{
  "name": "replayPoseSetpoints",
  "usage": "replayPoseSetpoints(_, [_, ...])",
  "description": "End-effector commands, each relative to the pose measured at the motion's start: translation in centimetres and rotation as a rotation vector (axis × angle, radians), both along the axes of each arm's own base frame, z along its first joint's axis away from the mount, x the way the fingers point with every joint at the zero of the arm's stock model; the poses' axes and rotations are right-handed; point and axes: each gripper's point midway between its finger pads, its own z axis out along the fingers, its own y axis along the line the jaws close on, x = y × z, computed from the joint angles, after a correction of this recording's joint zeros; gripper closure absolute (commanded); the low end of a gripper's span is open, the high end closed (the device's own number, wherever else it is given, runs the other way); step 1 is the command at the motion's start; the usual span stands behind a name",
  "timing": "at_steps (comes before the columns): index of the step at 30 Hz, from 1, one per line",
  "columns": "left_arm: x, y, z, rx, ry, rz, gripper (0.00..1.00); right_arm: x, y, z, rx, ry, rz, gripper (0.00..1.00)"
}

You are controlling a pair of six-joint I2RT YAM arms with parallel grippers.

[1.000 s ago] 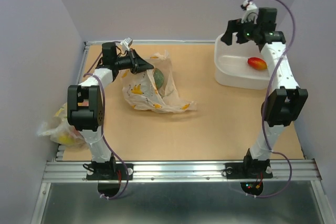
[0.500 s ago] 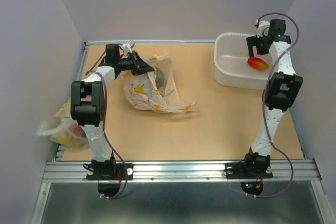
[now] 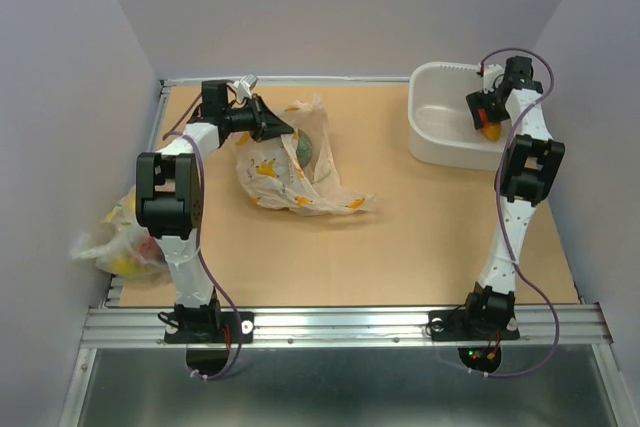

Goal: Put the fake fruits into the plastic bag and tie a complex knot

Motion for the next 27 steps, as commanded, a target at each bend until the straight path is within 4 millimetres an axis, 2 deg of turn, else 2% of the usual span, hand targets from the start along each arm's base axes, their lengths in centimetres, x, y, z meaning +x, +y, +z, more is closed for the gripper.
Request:
replayPoseSetpoints(1, [0.8, 0.0, 1.6, -0.006, -0.066, -0.022, 1.0, 0.1, 0.4, 0.3, 0.025, -0.016, 0.041, 0.09])
replayPoseSetpoints(2, [0.9, 0.0, 1.6, -0.004, -0.07, -0.022, 1.0, 0.0, 0.6, 0.4, 0.03, -0.017, 0.045, 0.14])
replayPoseSetpoints(3, [1.0, 0.1, 1.6, -0.004, -0.068, -0.021, 1.0, -0.1, 0.5, 0.4, 0.035, -0.016, 0.04, 0.25])
replayPoseSetpoints(6, [1.1, 0.0, 1.7, -0.004, -0.071, -0.022, 1.0, -0.5, 0.7, 0.6, 0.045, -0.011, 0.031, 0.48])
replayPoseSetpoints(7, [1.1, 0.0, 1.8, -0.003, -0.074, -0.023, 1.0, -0.4, 0.9, 1.4, 0.053, -0.025, 0.028, 0.55])
replayPoseSetpoints(8, [1.1, 0.0, 1.7, -0.003, -0.074, -0.023, 1.0, -0.4, 1.1, 2.1, 0.06, -0.037, 0.027, 0.7])
replayPoseSetpoints(9, [1.0, 0.0, 1.8, -0.003, -0.076, -0.023, 1.0, -0.4, 1.2, 2.8, 0.075, -0.052, 0.013, 0.76])
replayPoseSetpoints(12, [0.9, 0.0, 1.6, -0.002, -0.075, -0.027, 1.0, 0.3, 2.5, 7.9, 0.147, -0.157, 0.006, 0.89])
replayPoseSetpoints(13, [0.8, 0.0, 1.7, -0.003, -0.076, -0.028, 1.0, 0.3, 3.7, 11.0, 0.188, -0.217, 0.037, 0.9])
replayPoseSetpoints(16, [0.6, 0.1, 1.8, 0.0, -0.082, -0.03, 1.0, -0.2, 6.4, 15.9, 0.314, -0.303, 0.078, 0.91])
replayPoseSetpoints(17, [0.5, 0.1, 1.9, 0.0, -0.087, -0.034, 1.0, -0.8, 7.2, 18.5, 0.338, -0.345, 0.094, 0.91])
replayPoseSetpoints(18, [0.4, 0.0, 2.0, -0.001, -0.09, -0.037, 1.0, -1.2, 7.9, 19.8, 0.369, -0.362, 0.108, 0.91])
replayPoseSetpoints(19, [0.3, 0.1, 1.9, 0.0, -0.09, -0.036, 1.0, -2.1, 9.4, 22.1, 0.429, -0.391, 0.138, 0.91])
replayPoseSetpoints(20, [0.2, 0.1, 2.0, -0.001, -0.091, -0.039, 1.0, -2.3, 10.1, 22.1, 0.468, -0.384, 0.151, 0.91])
replayPoseSetpoints(21, [0.1, 0.1, 1.9, -0.002, -0.091, -0.041, 1.0, -3.2, 11.2, 24.3, 0.495, -0.412, 0.176, 0.91])
replayPoseSetpoints(23, [0.0, 0.0, 2.0, -0.002, -0.094, -0.046, 1.0, -4.7, 13.8, 25.4, 0.59, -0.394, 0.215, 0.91])
replayPoseSetpoints(24, [-0.1, 0.0, 2.1, -0.002, -0.098, -0.046, 1.0, -6.0, 15.9, 27.0, 0.615, -0.398, 0.247, 0.91])
replayPoseSetpoints(25, [-0.3, 0.0, 2.2, -0.002, -0.102, -0.05, 1.0, -6.9, 17.5, 26.2, 0.656, -0.358, 0.274, 0.91])
replayPoseSetpoints(26, [-0.5, 0.0, 2.3, -0.004, -0.105, -0.055, 1.0, -8.4, 20.4, 27.0, 0.679, -0.345, 0.328, 0.91])
replayPoseSetpoints(27, [-0.7, 0.0, 2.4, -0.006, -0.105, -0.057, 1.0, -9.2, 22.2, 26.7, 0.692, -0.323, 0.361, 0.91])
